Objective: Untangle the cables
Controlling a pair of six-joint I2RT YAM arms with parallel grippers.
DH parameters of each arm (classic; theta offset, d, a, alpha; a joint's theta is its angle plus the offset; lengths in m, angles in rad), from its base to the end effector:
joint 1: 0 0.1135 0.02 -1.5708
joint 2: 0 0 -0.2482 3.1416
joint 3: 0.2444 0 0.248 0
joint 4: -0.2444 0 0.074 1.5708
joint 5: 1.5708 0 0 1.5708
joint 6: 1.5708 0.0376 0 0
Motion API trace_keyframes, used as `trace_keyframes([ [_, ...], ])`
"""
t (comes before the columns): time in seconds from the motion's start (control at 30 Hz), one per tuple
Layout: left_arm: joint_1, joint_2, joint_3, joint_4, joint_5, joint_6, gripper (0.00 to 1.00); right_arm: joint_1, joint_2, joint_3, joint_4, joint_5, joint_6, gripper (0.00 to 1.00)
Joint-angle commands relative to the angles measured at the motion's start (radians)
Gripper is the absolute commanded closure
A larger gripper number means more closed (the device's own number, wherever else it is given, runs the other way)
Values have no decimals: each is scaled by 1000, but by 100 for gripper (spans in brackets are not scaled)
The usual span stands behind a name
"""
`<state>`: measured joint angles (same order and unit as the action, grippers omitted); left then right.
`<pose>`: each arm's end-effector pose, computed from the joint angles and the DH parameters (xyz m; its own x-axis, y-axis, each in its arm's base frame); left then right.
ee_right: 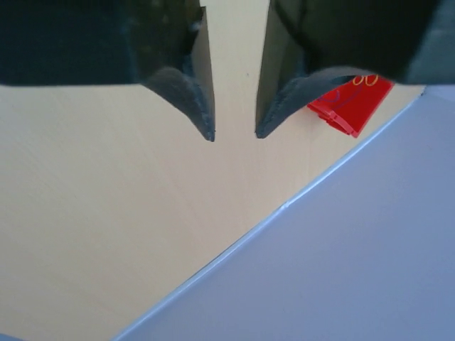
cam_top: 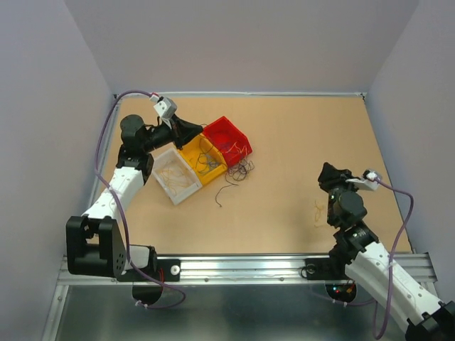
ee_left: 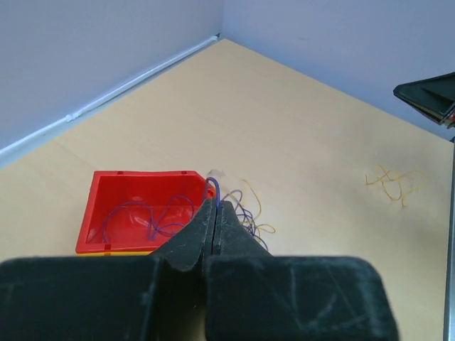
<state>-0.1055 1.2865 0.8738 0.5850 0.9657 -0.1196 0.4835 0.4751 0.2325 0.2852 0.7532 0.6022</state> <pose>0.2840 -0.0612 0.3265 0.0660 -0.0752 -0.9950 0.8798 0.4748 0.0225 0.1435 0.0463 0.2318 0.1817 0.5621 -0.8068 0.1978 0.7828 0.5900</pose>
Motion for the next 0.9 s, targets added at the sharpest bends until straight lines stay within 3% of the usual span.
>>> trace_keyframes([
  [0.0,-25,10,20,64,108,7,100,-6,23,1,24,-98,-71,62],
  [0.03,-51,11,36,18,131,29,100,-6,58,1,88,-233,-137,46],
  [0.13,-123,-16,45,-80,116,186,100,-6,161,-9,208,-460,-206,24],
  [0.17,-144,-26,50,-114,110,225,100,-8,190,5,221,-500,-214,22],
  [0.3,-336,-68,143,-469,52,504,100,-5,319,24,332,-731,-240,19],
  [0.37,-460,-110,160,-546,33,578,100,-5,374,25,377,-820,-251,17],
  [0.47,-563,-153,195,-617,-42,623,100,3,407,13,479,-981,-266,15],
  [0.6,-674,-127,380,-738,-59,629,100,39,395,-13,569,-1097,-298,15],
  [0.87,-778,-9,603,-918,-120,649,100,113,364,-24,605,-1126,-361,17],
])
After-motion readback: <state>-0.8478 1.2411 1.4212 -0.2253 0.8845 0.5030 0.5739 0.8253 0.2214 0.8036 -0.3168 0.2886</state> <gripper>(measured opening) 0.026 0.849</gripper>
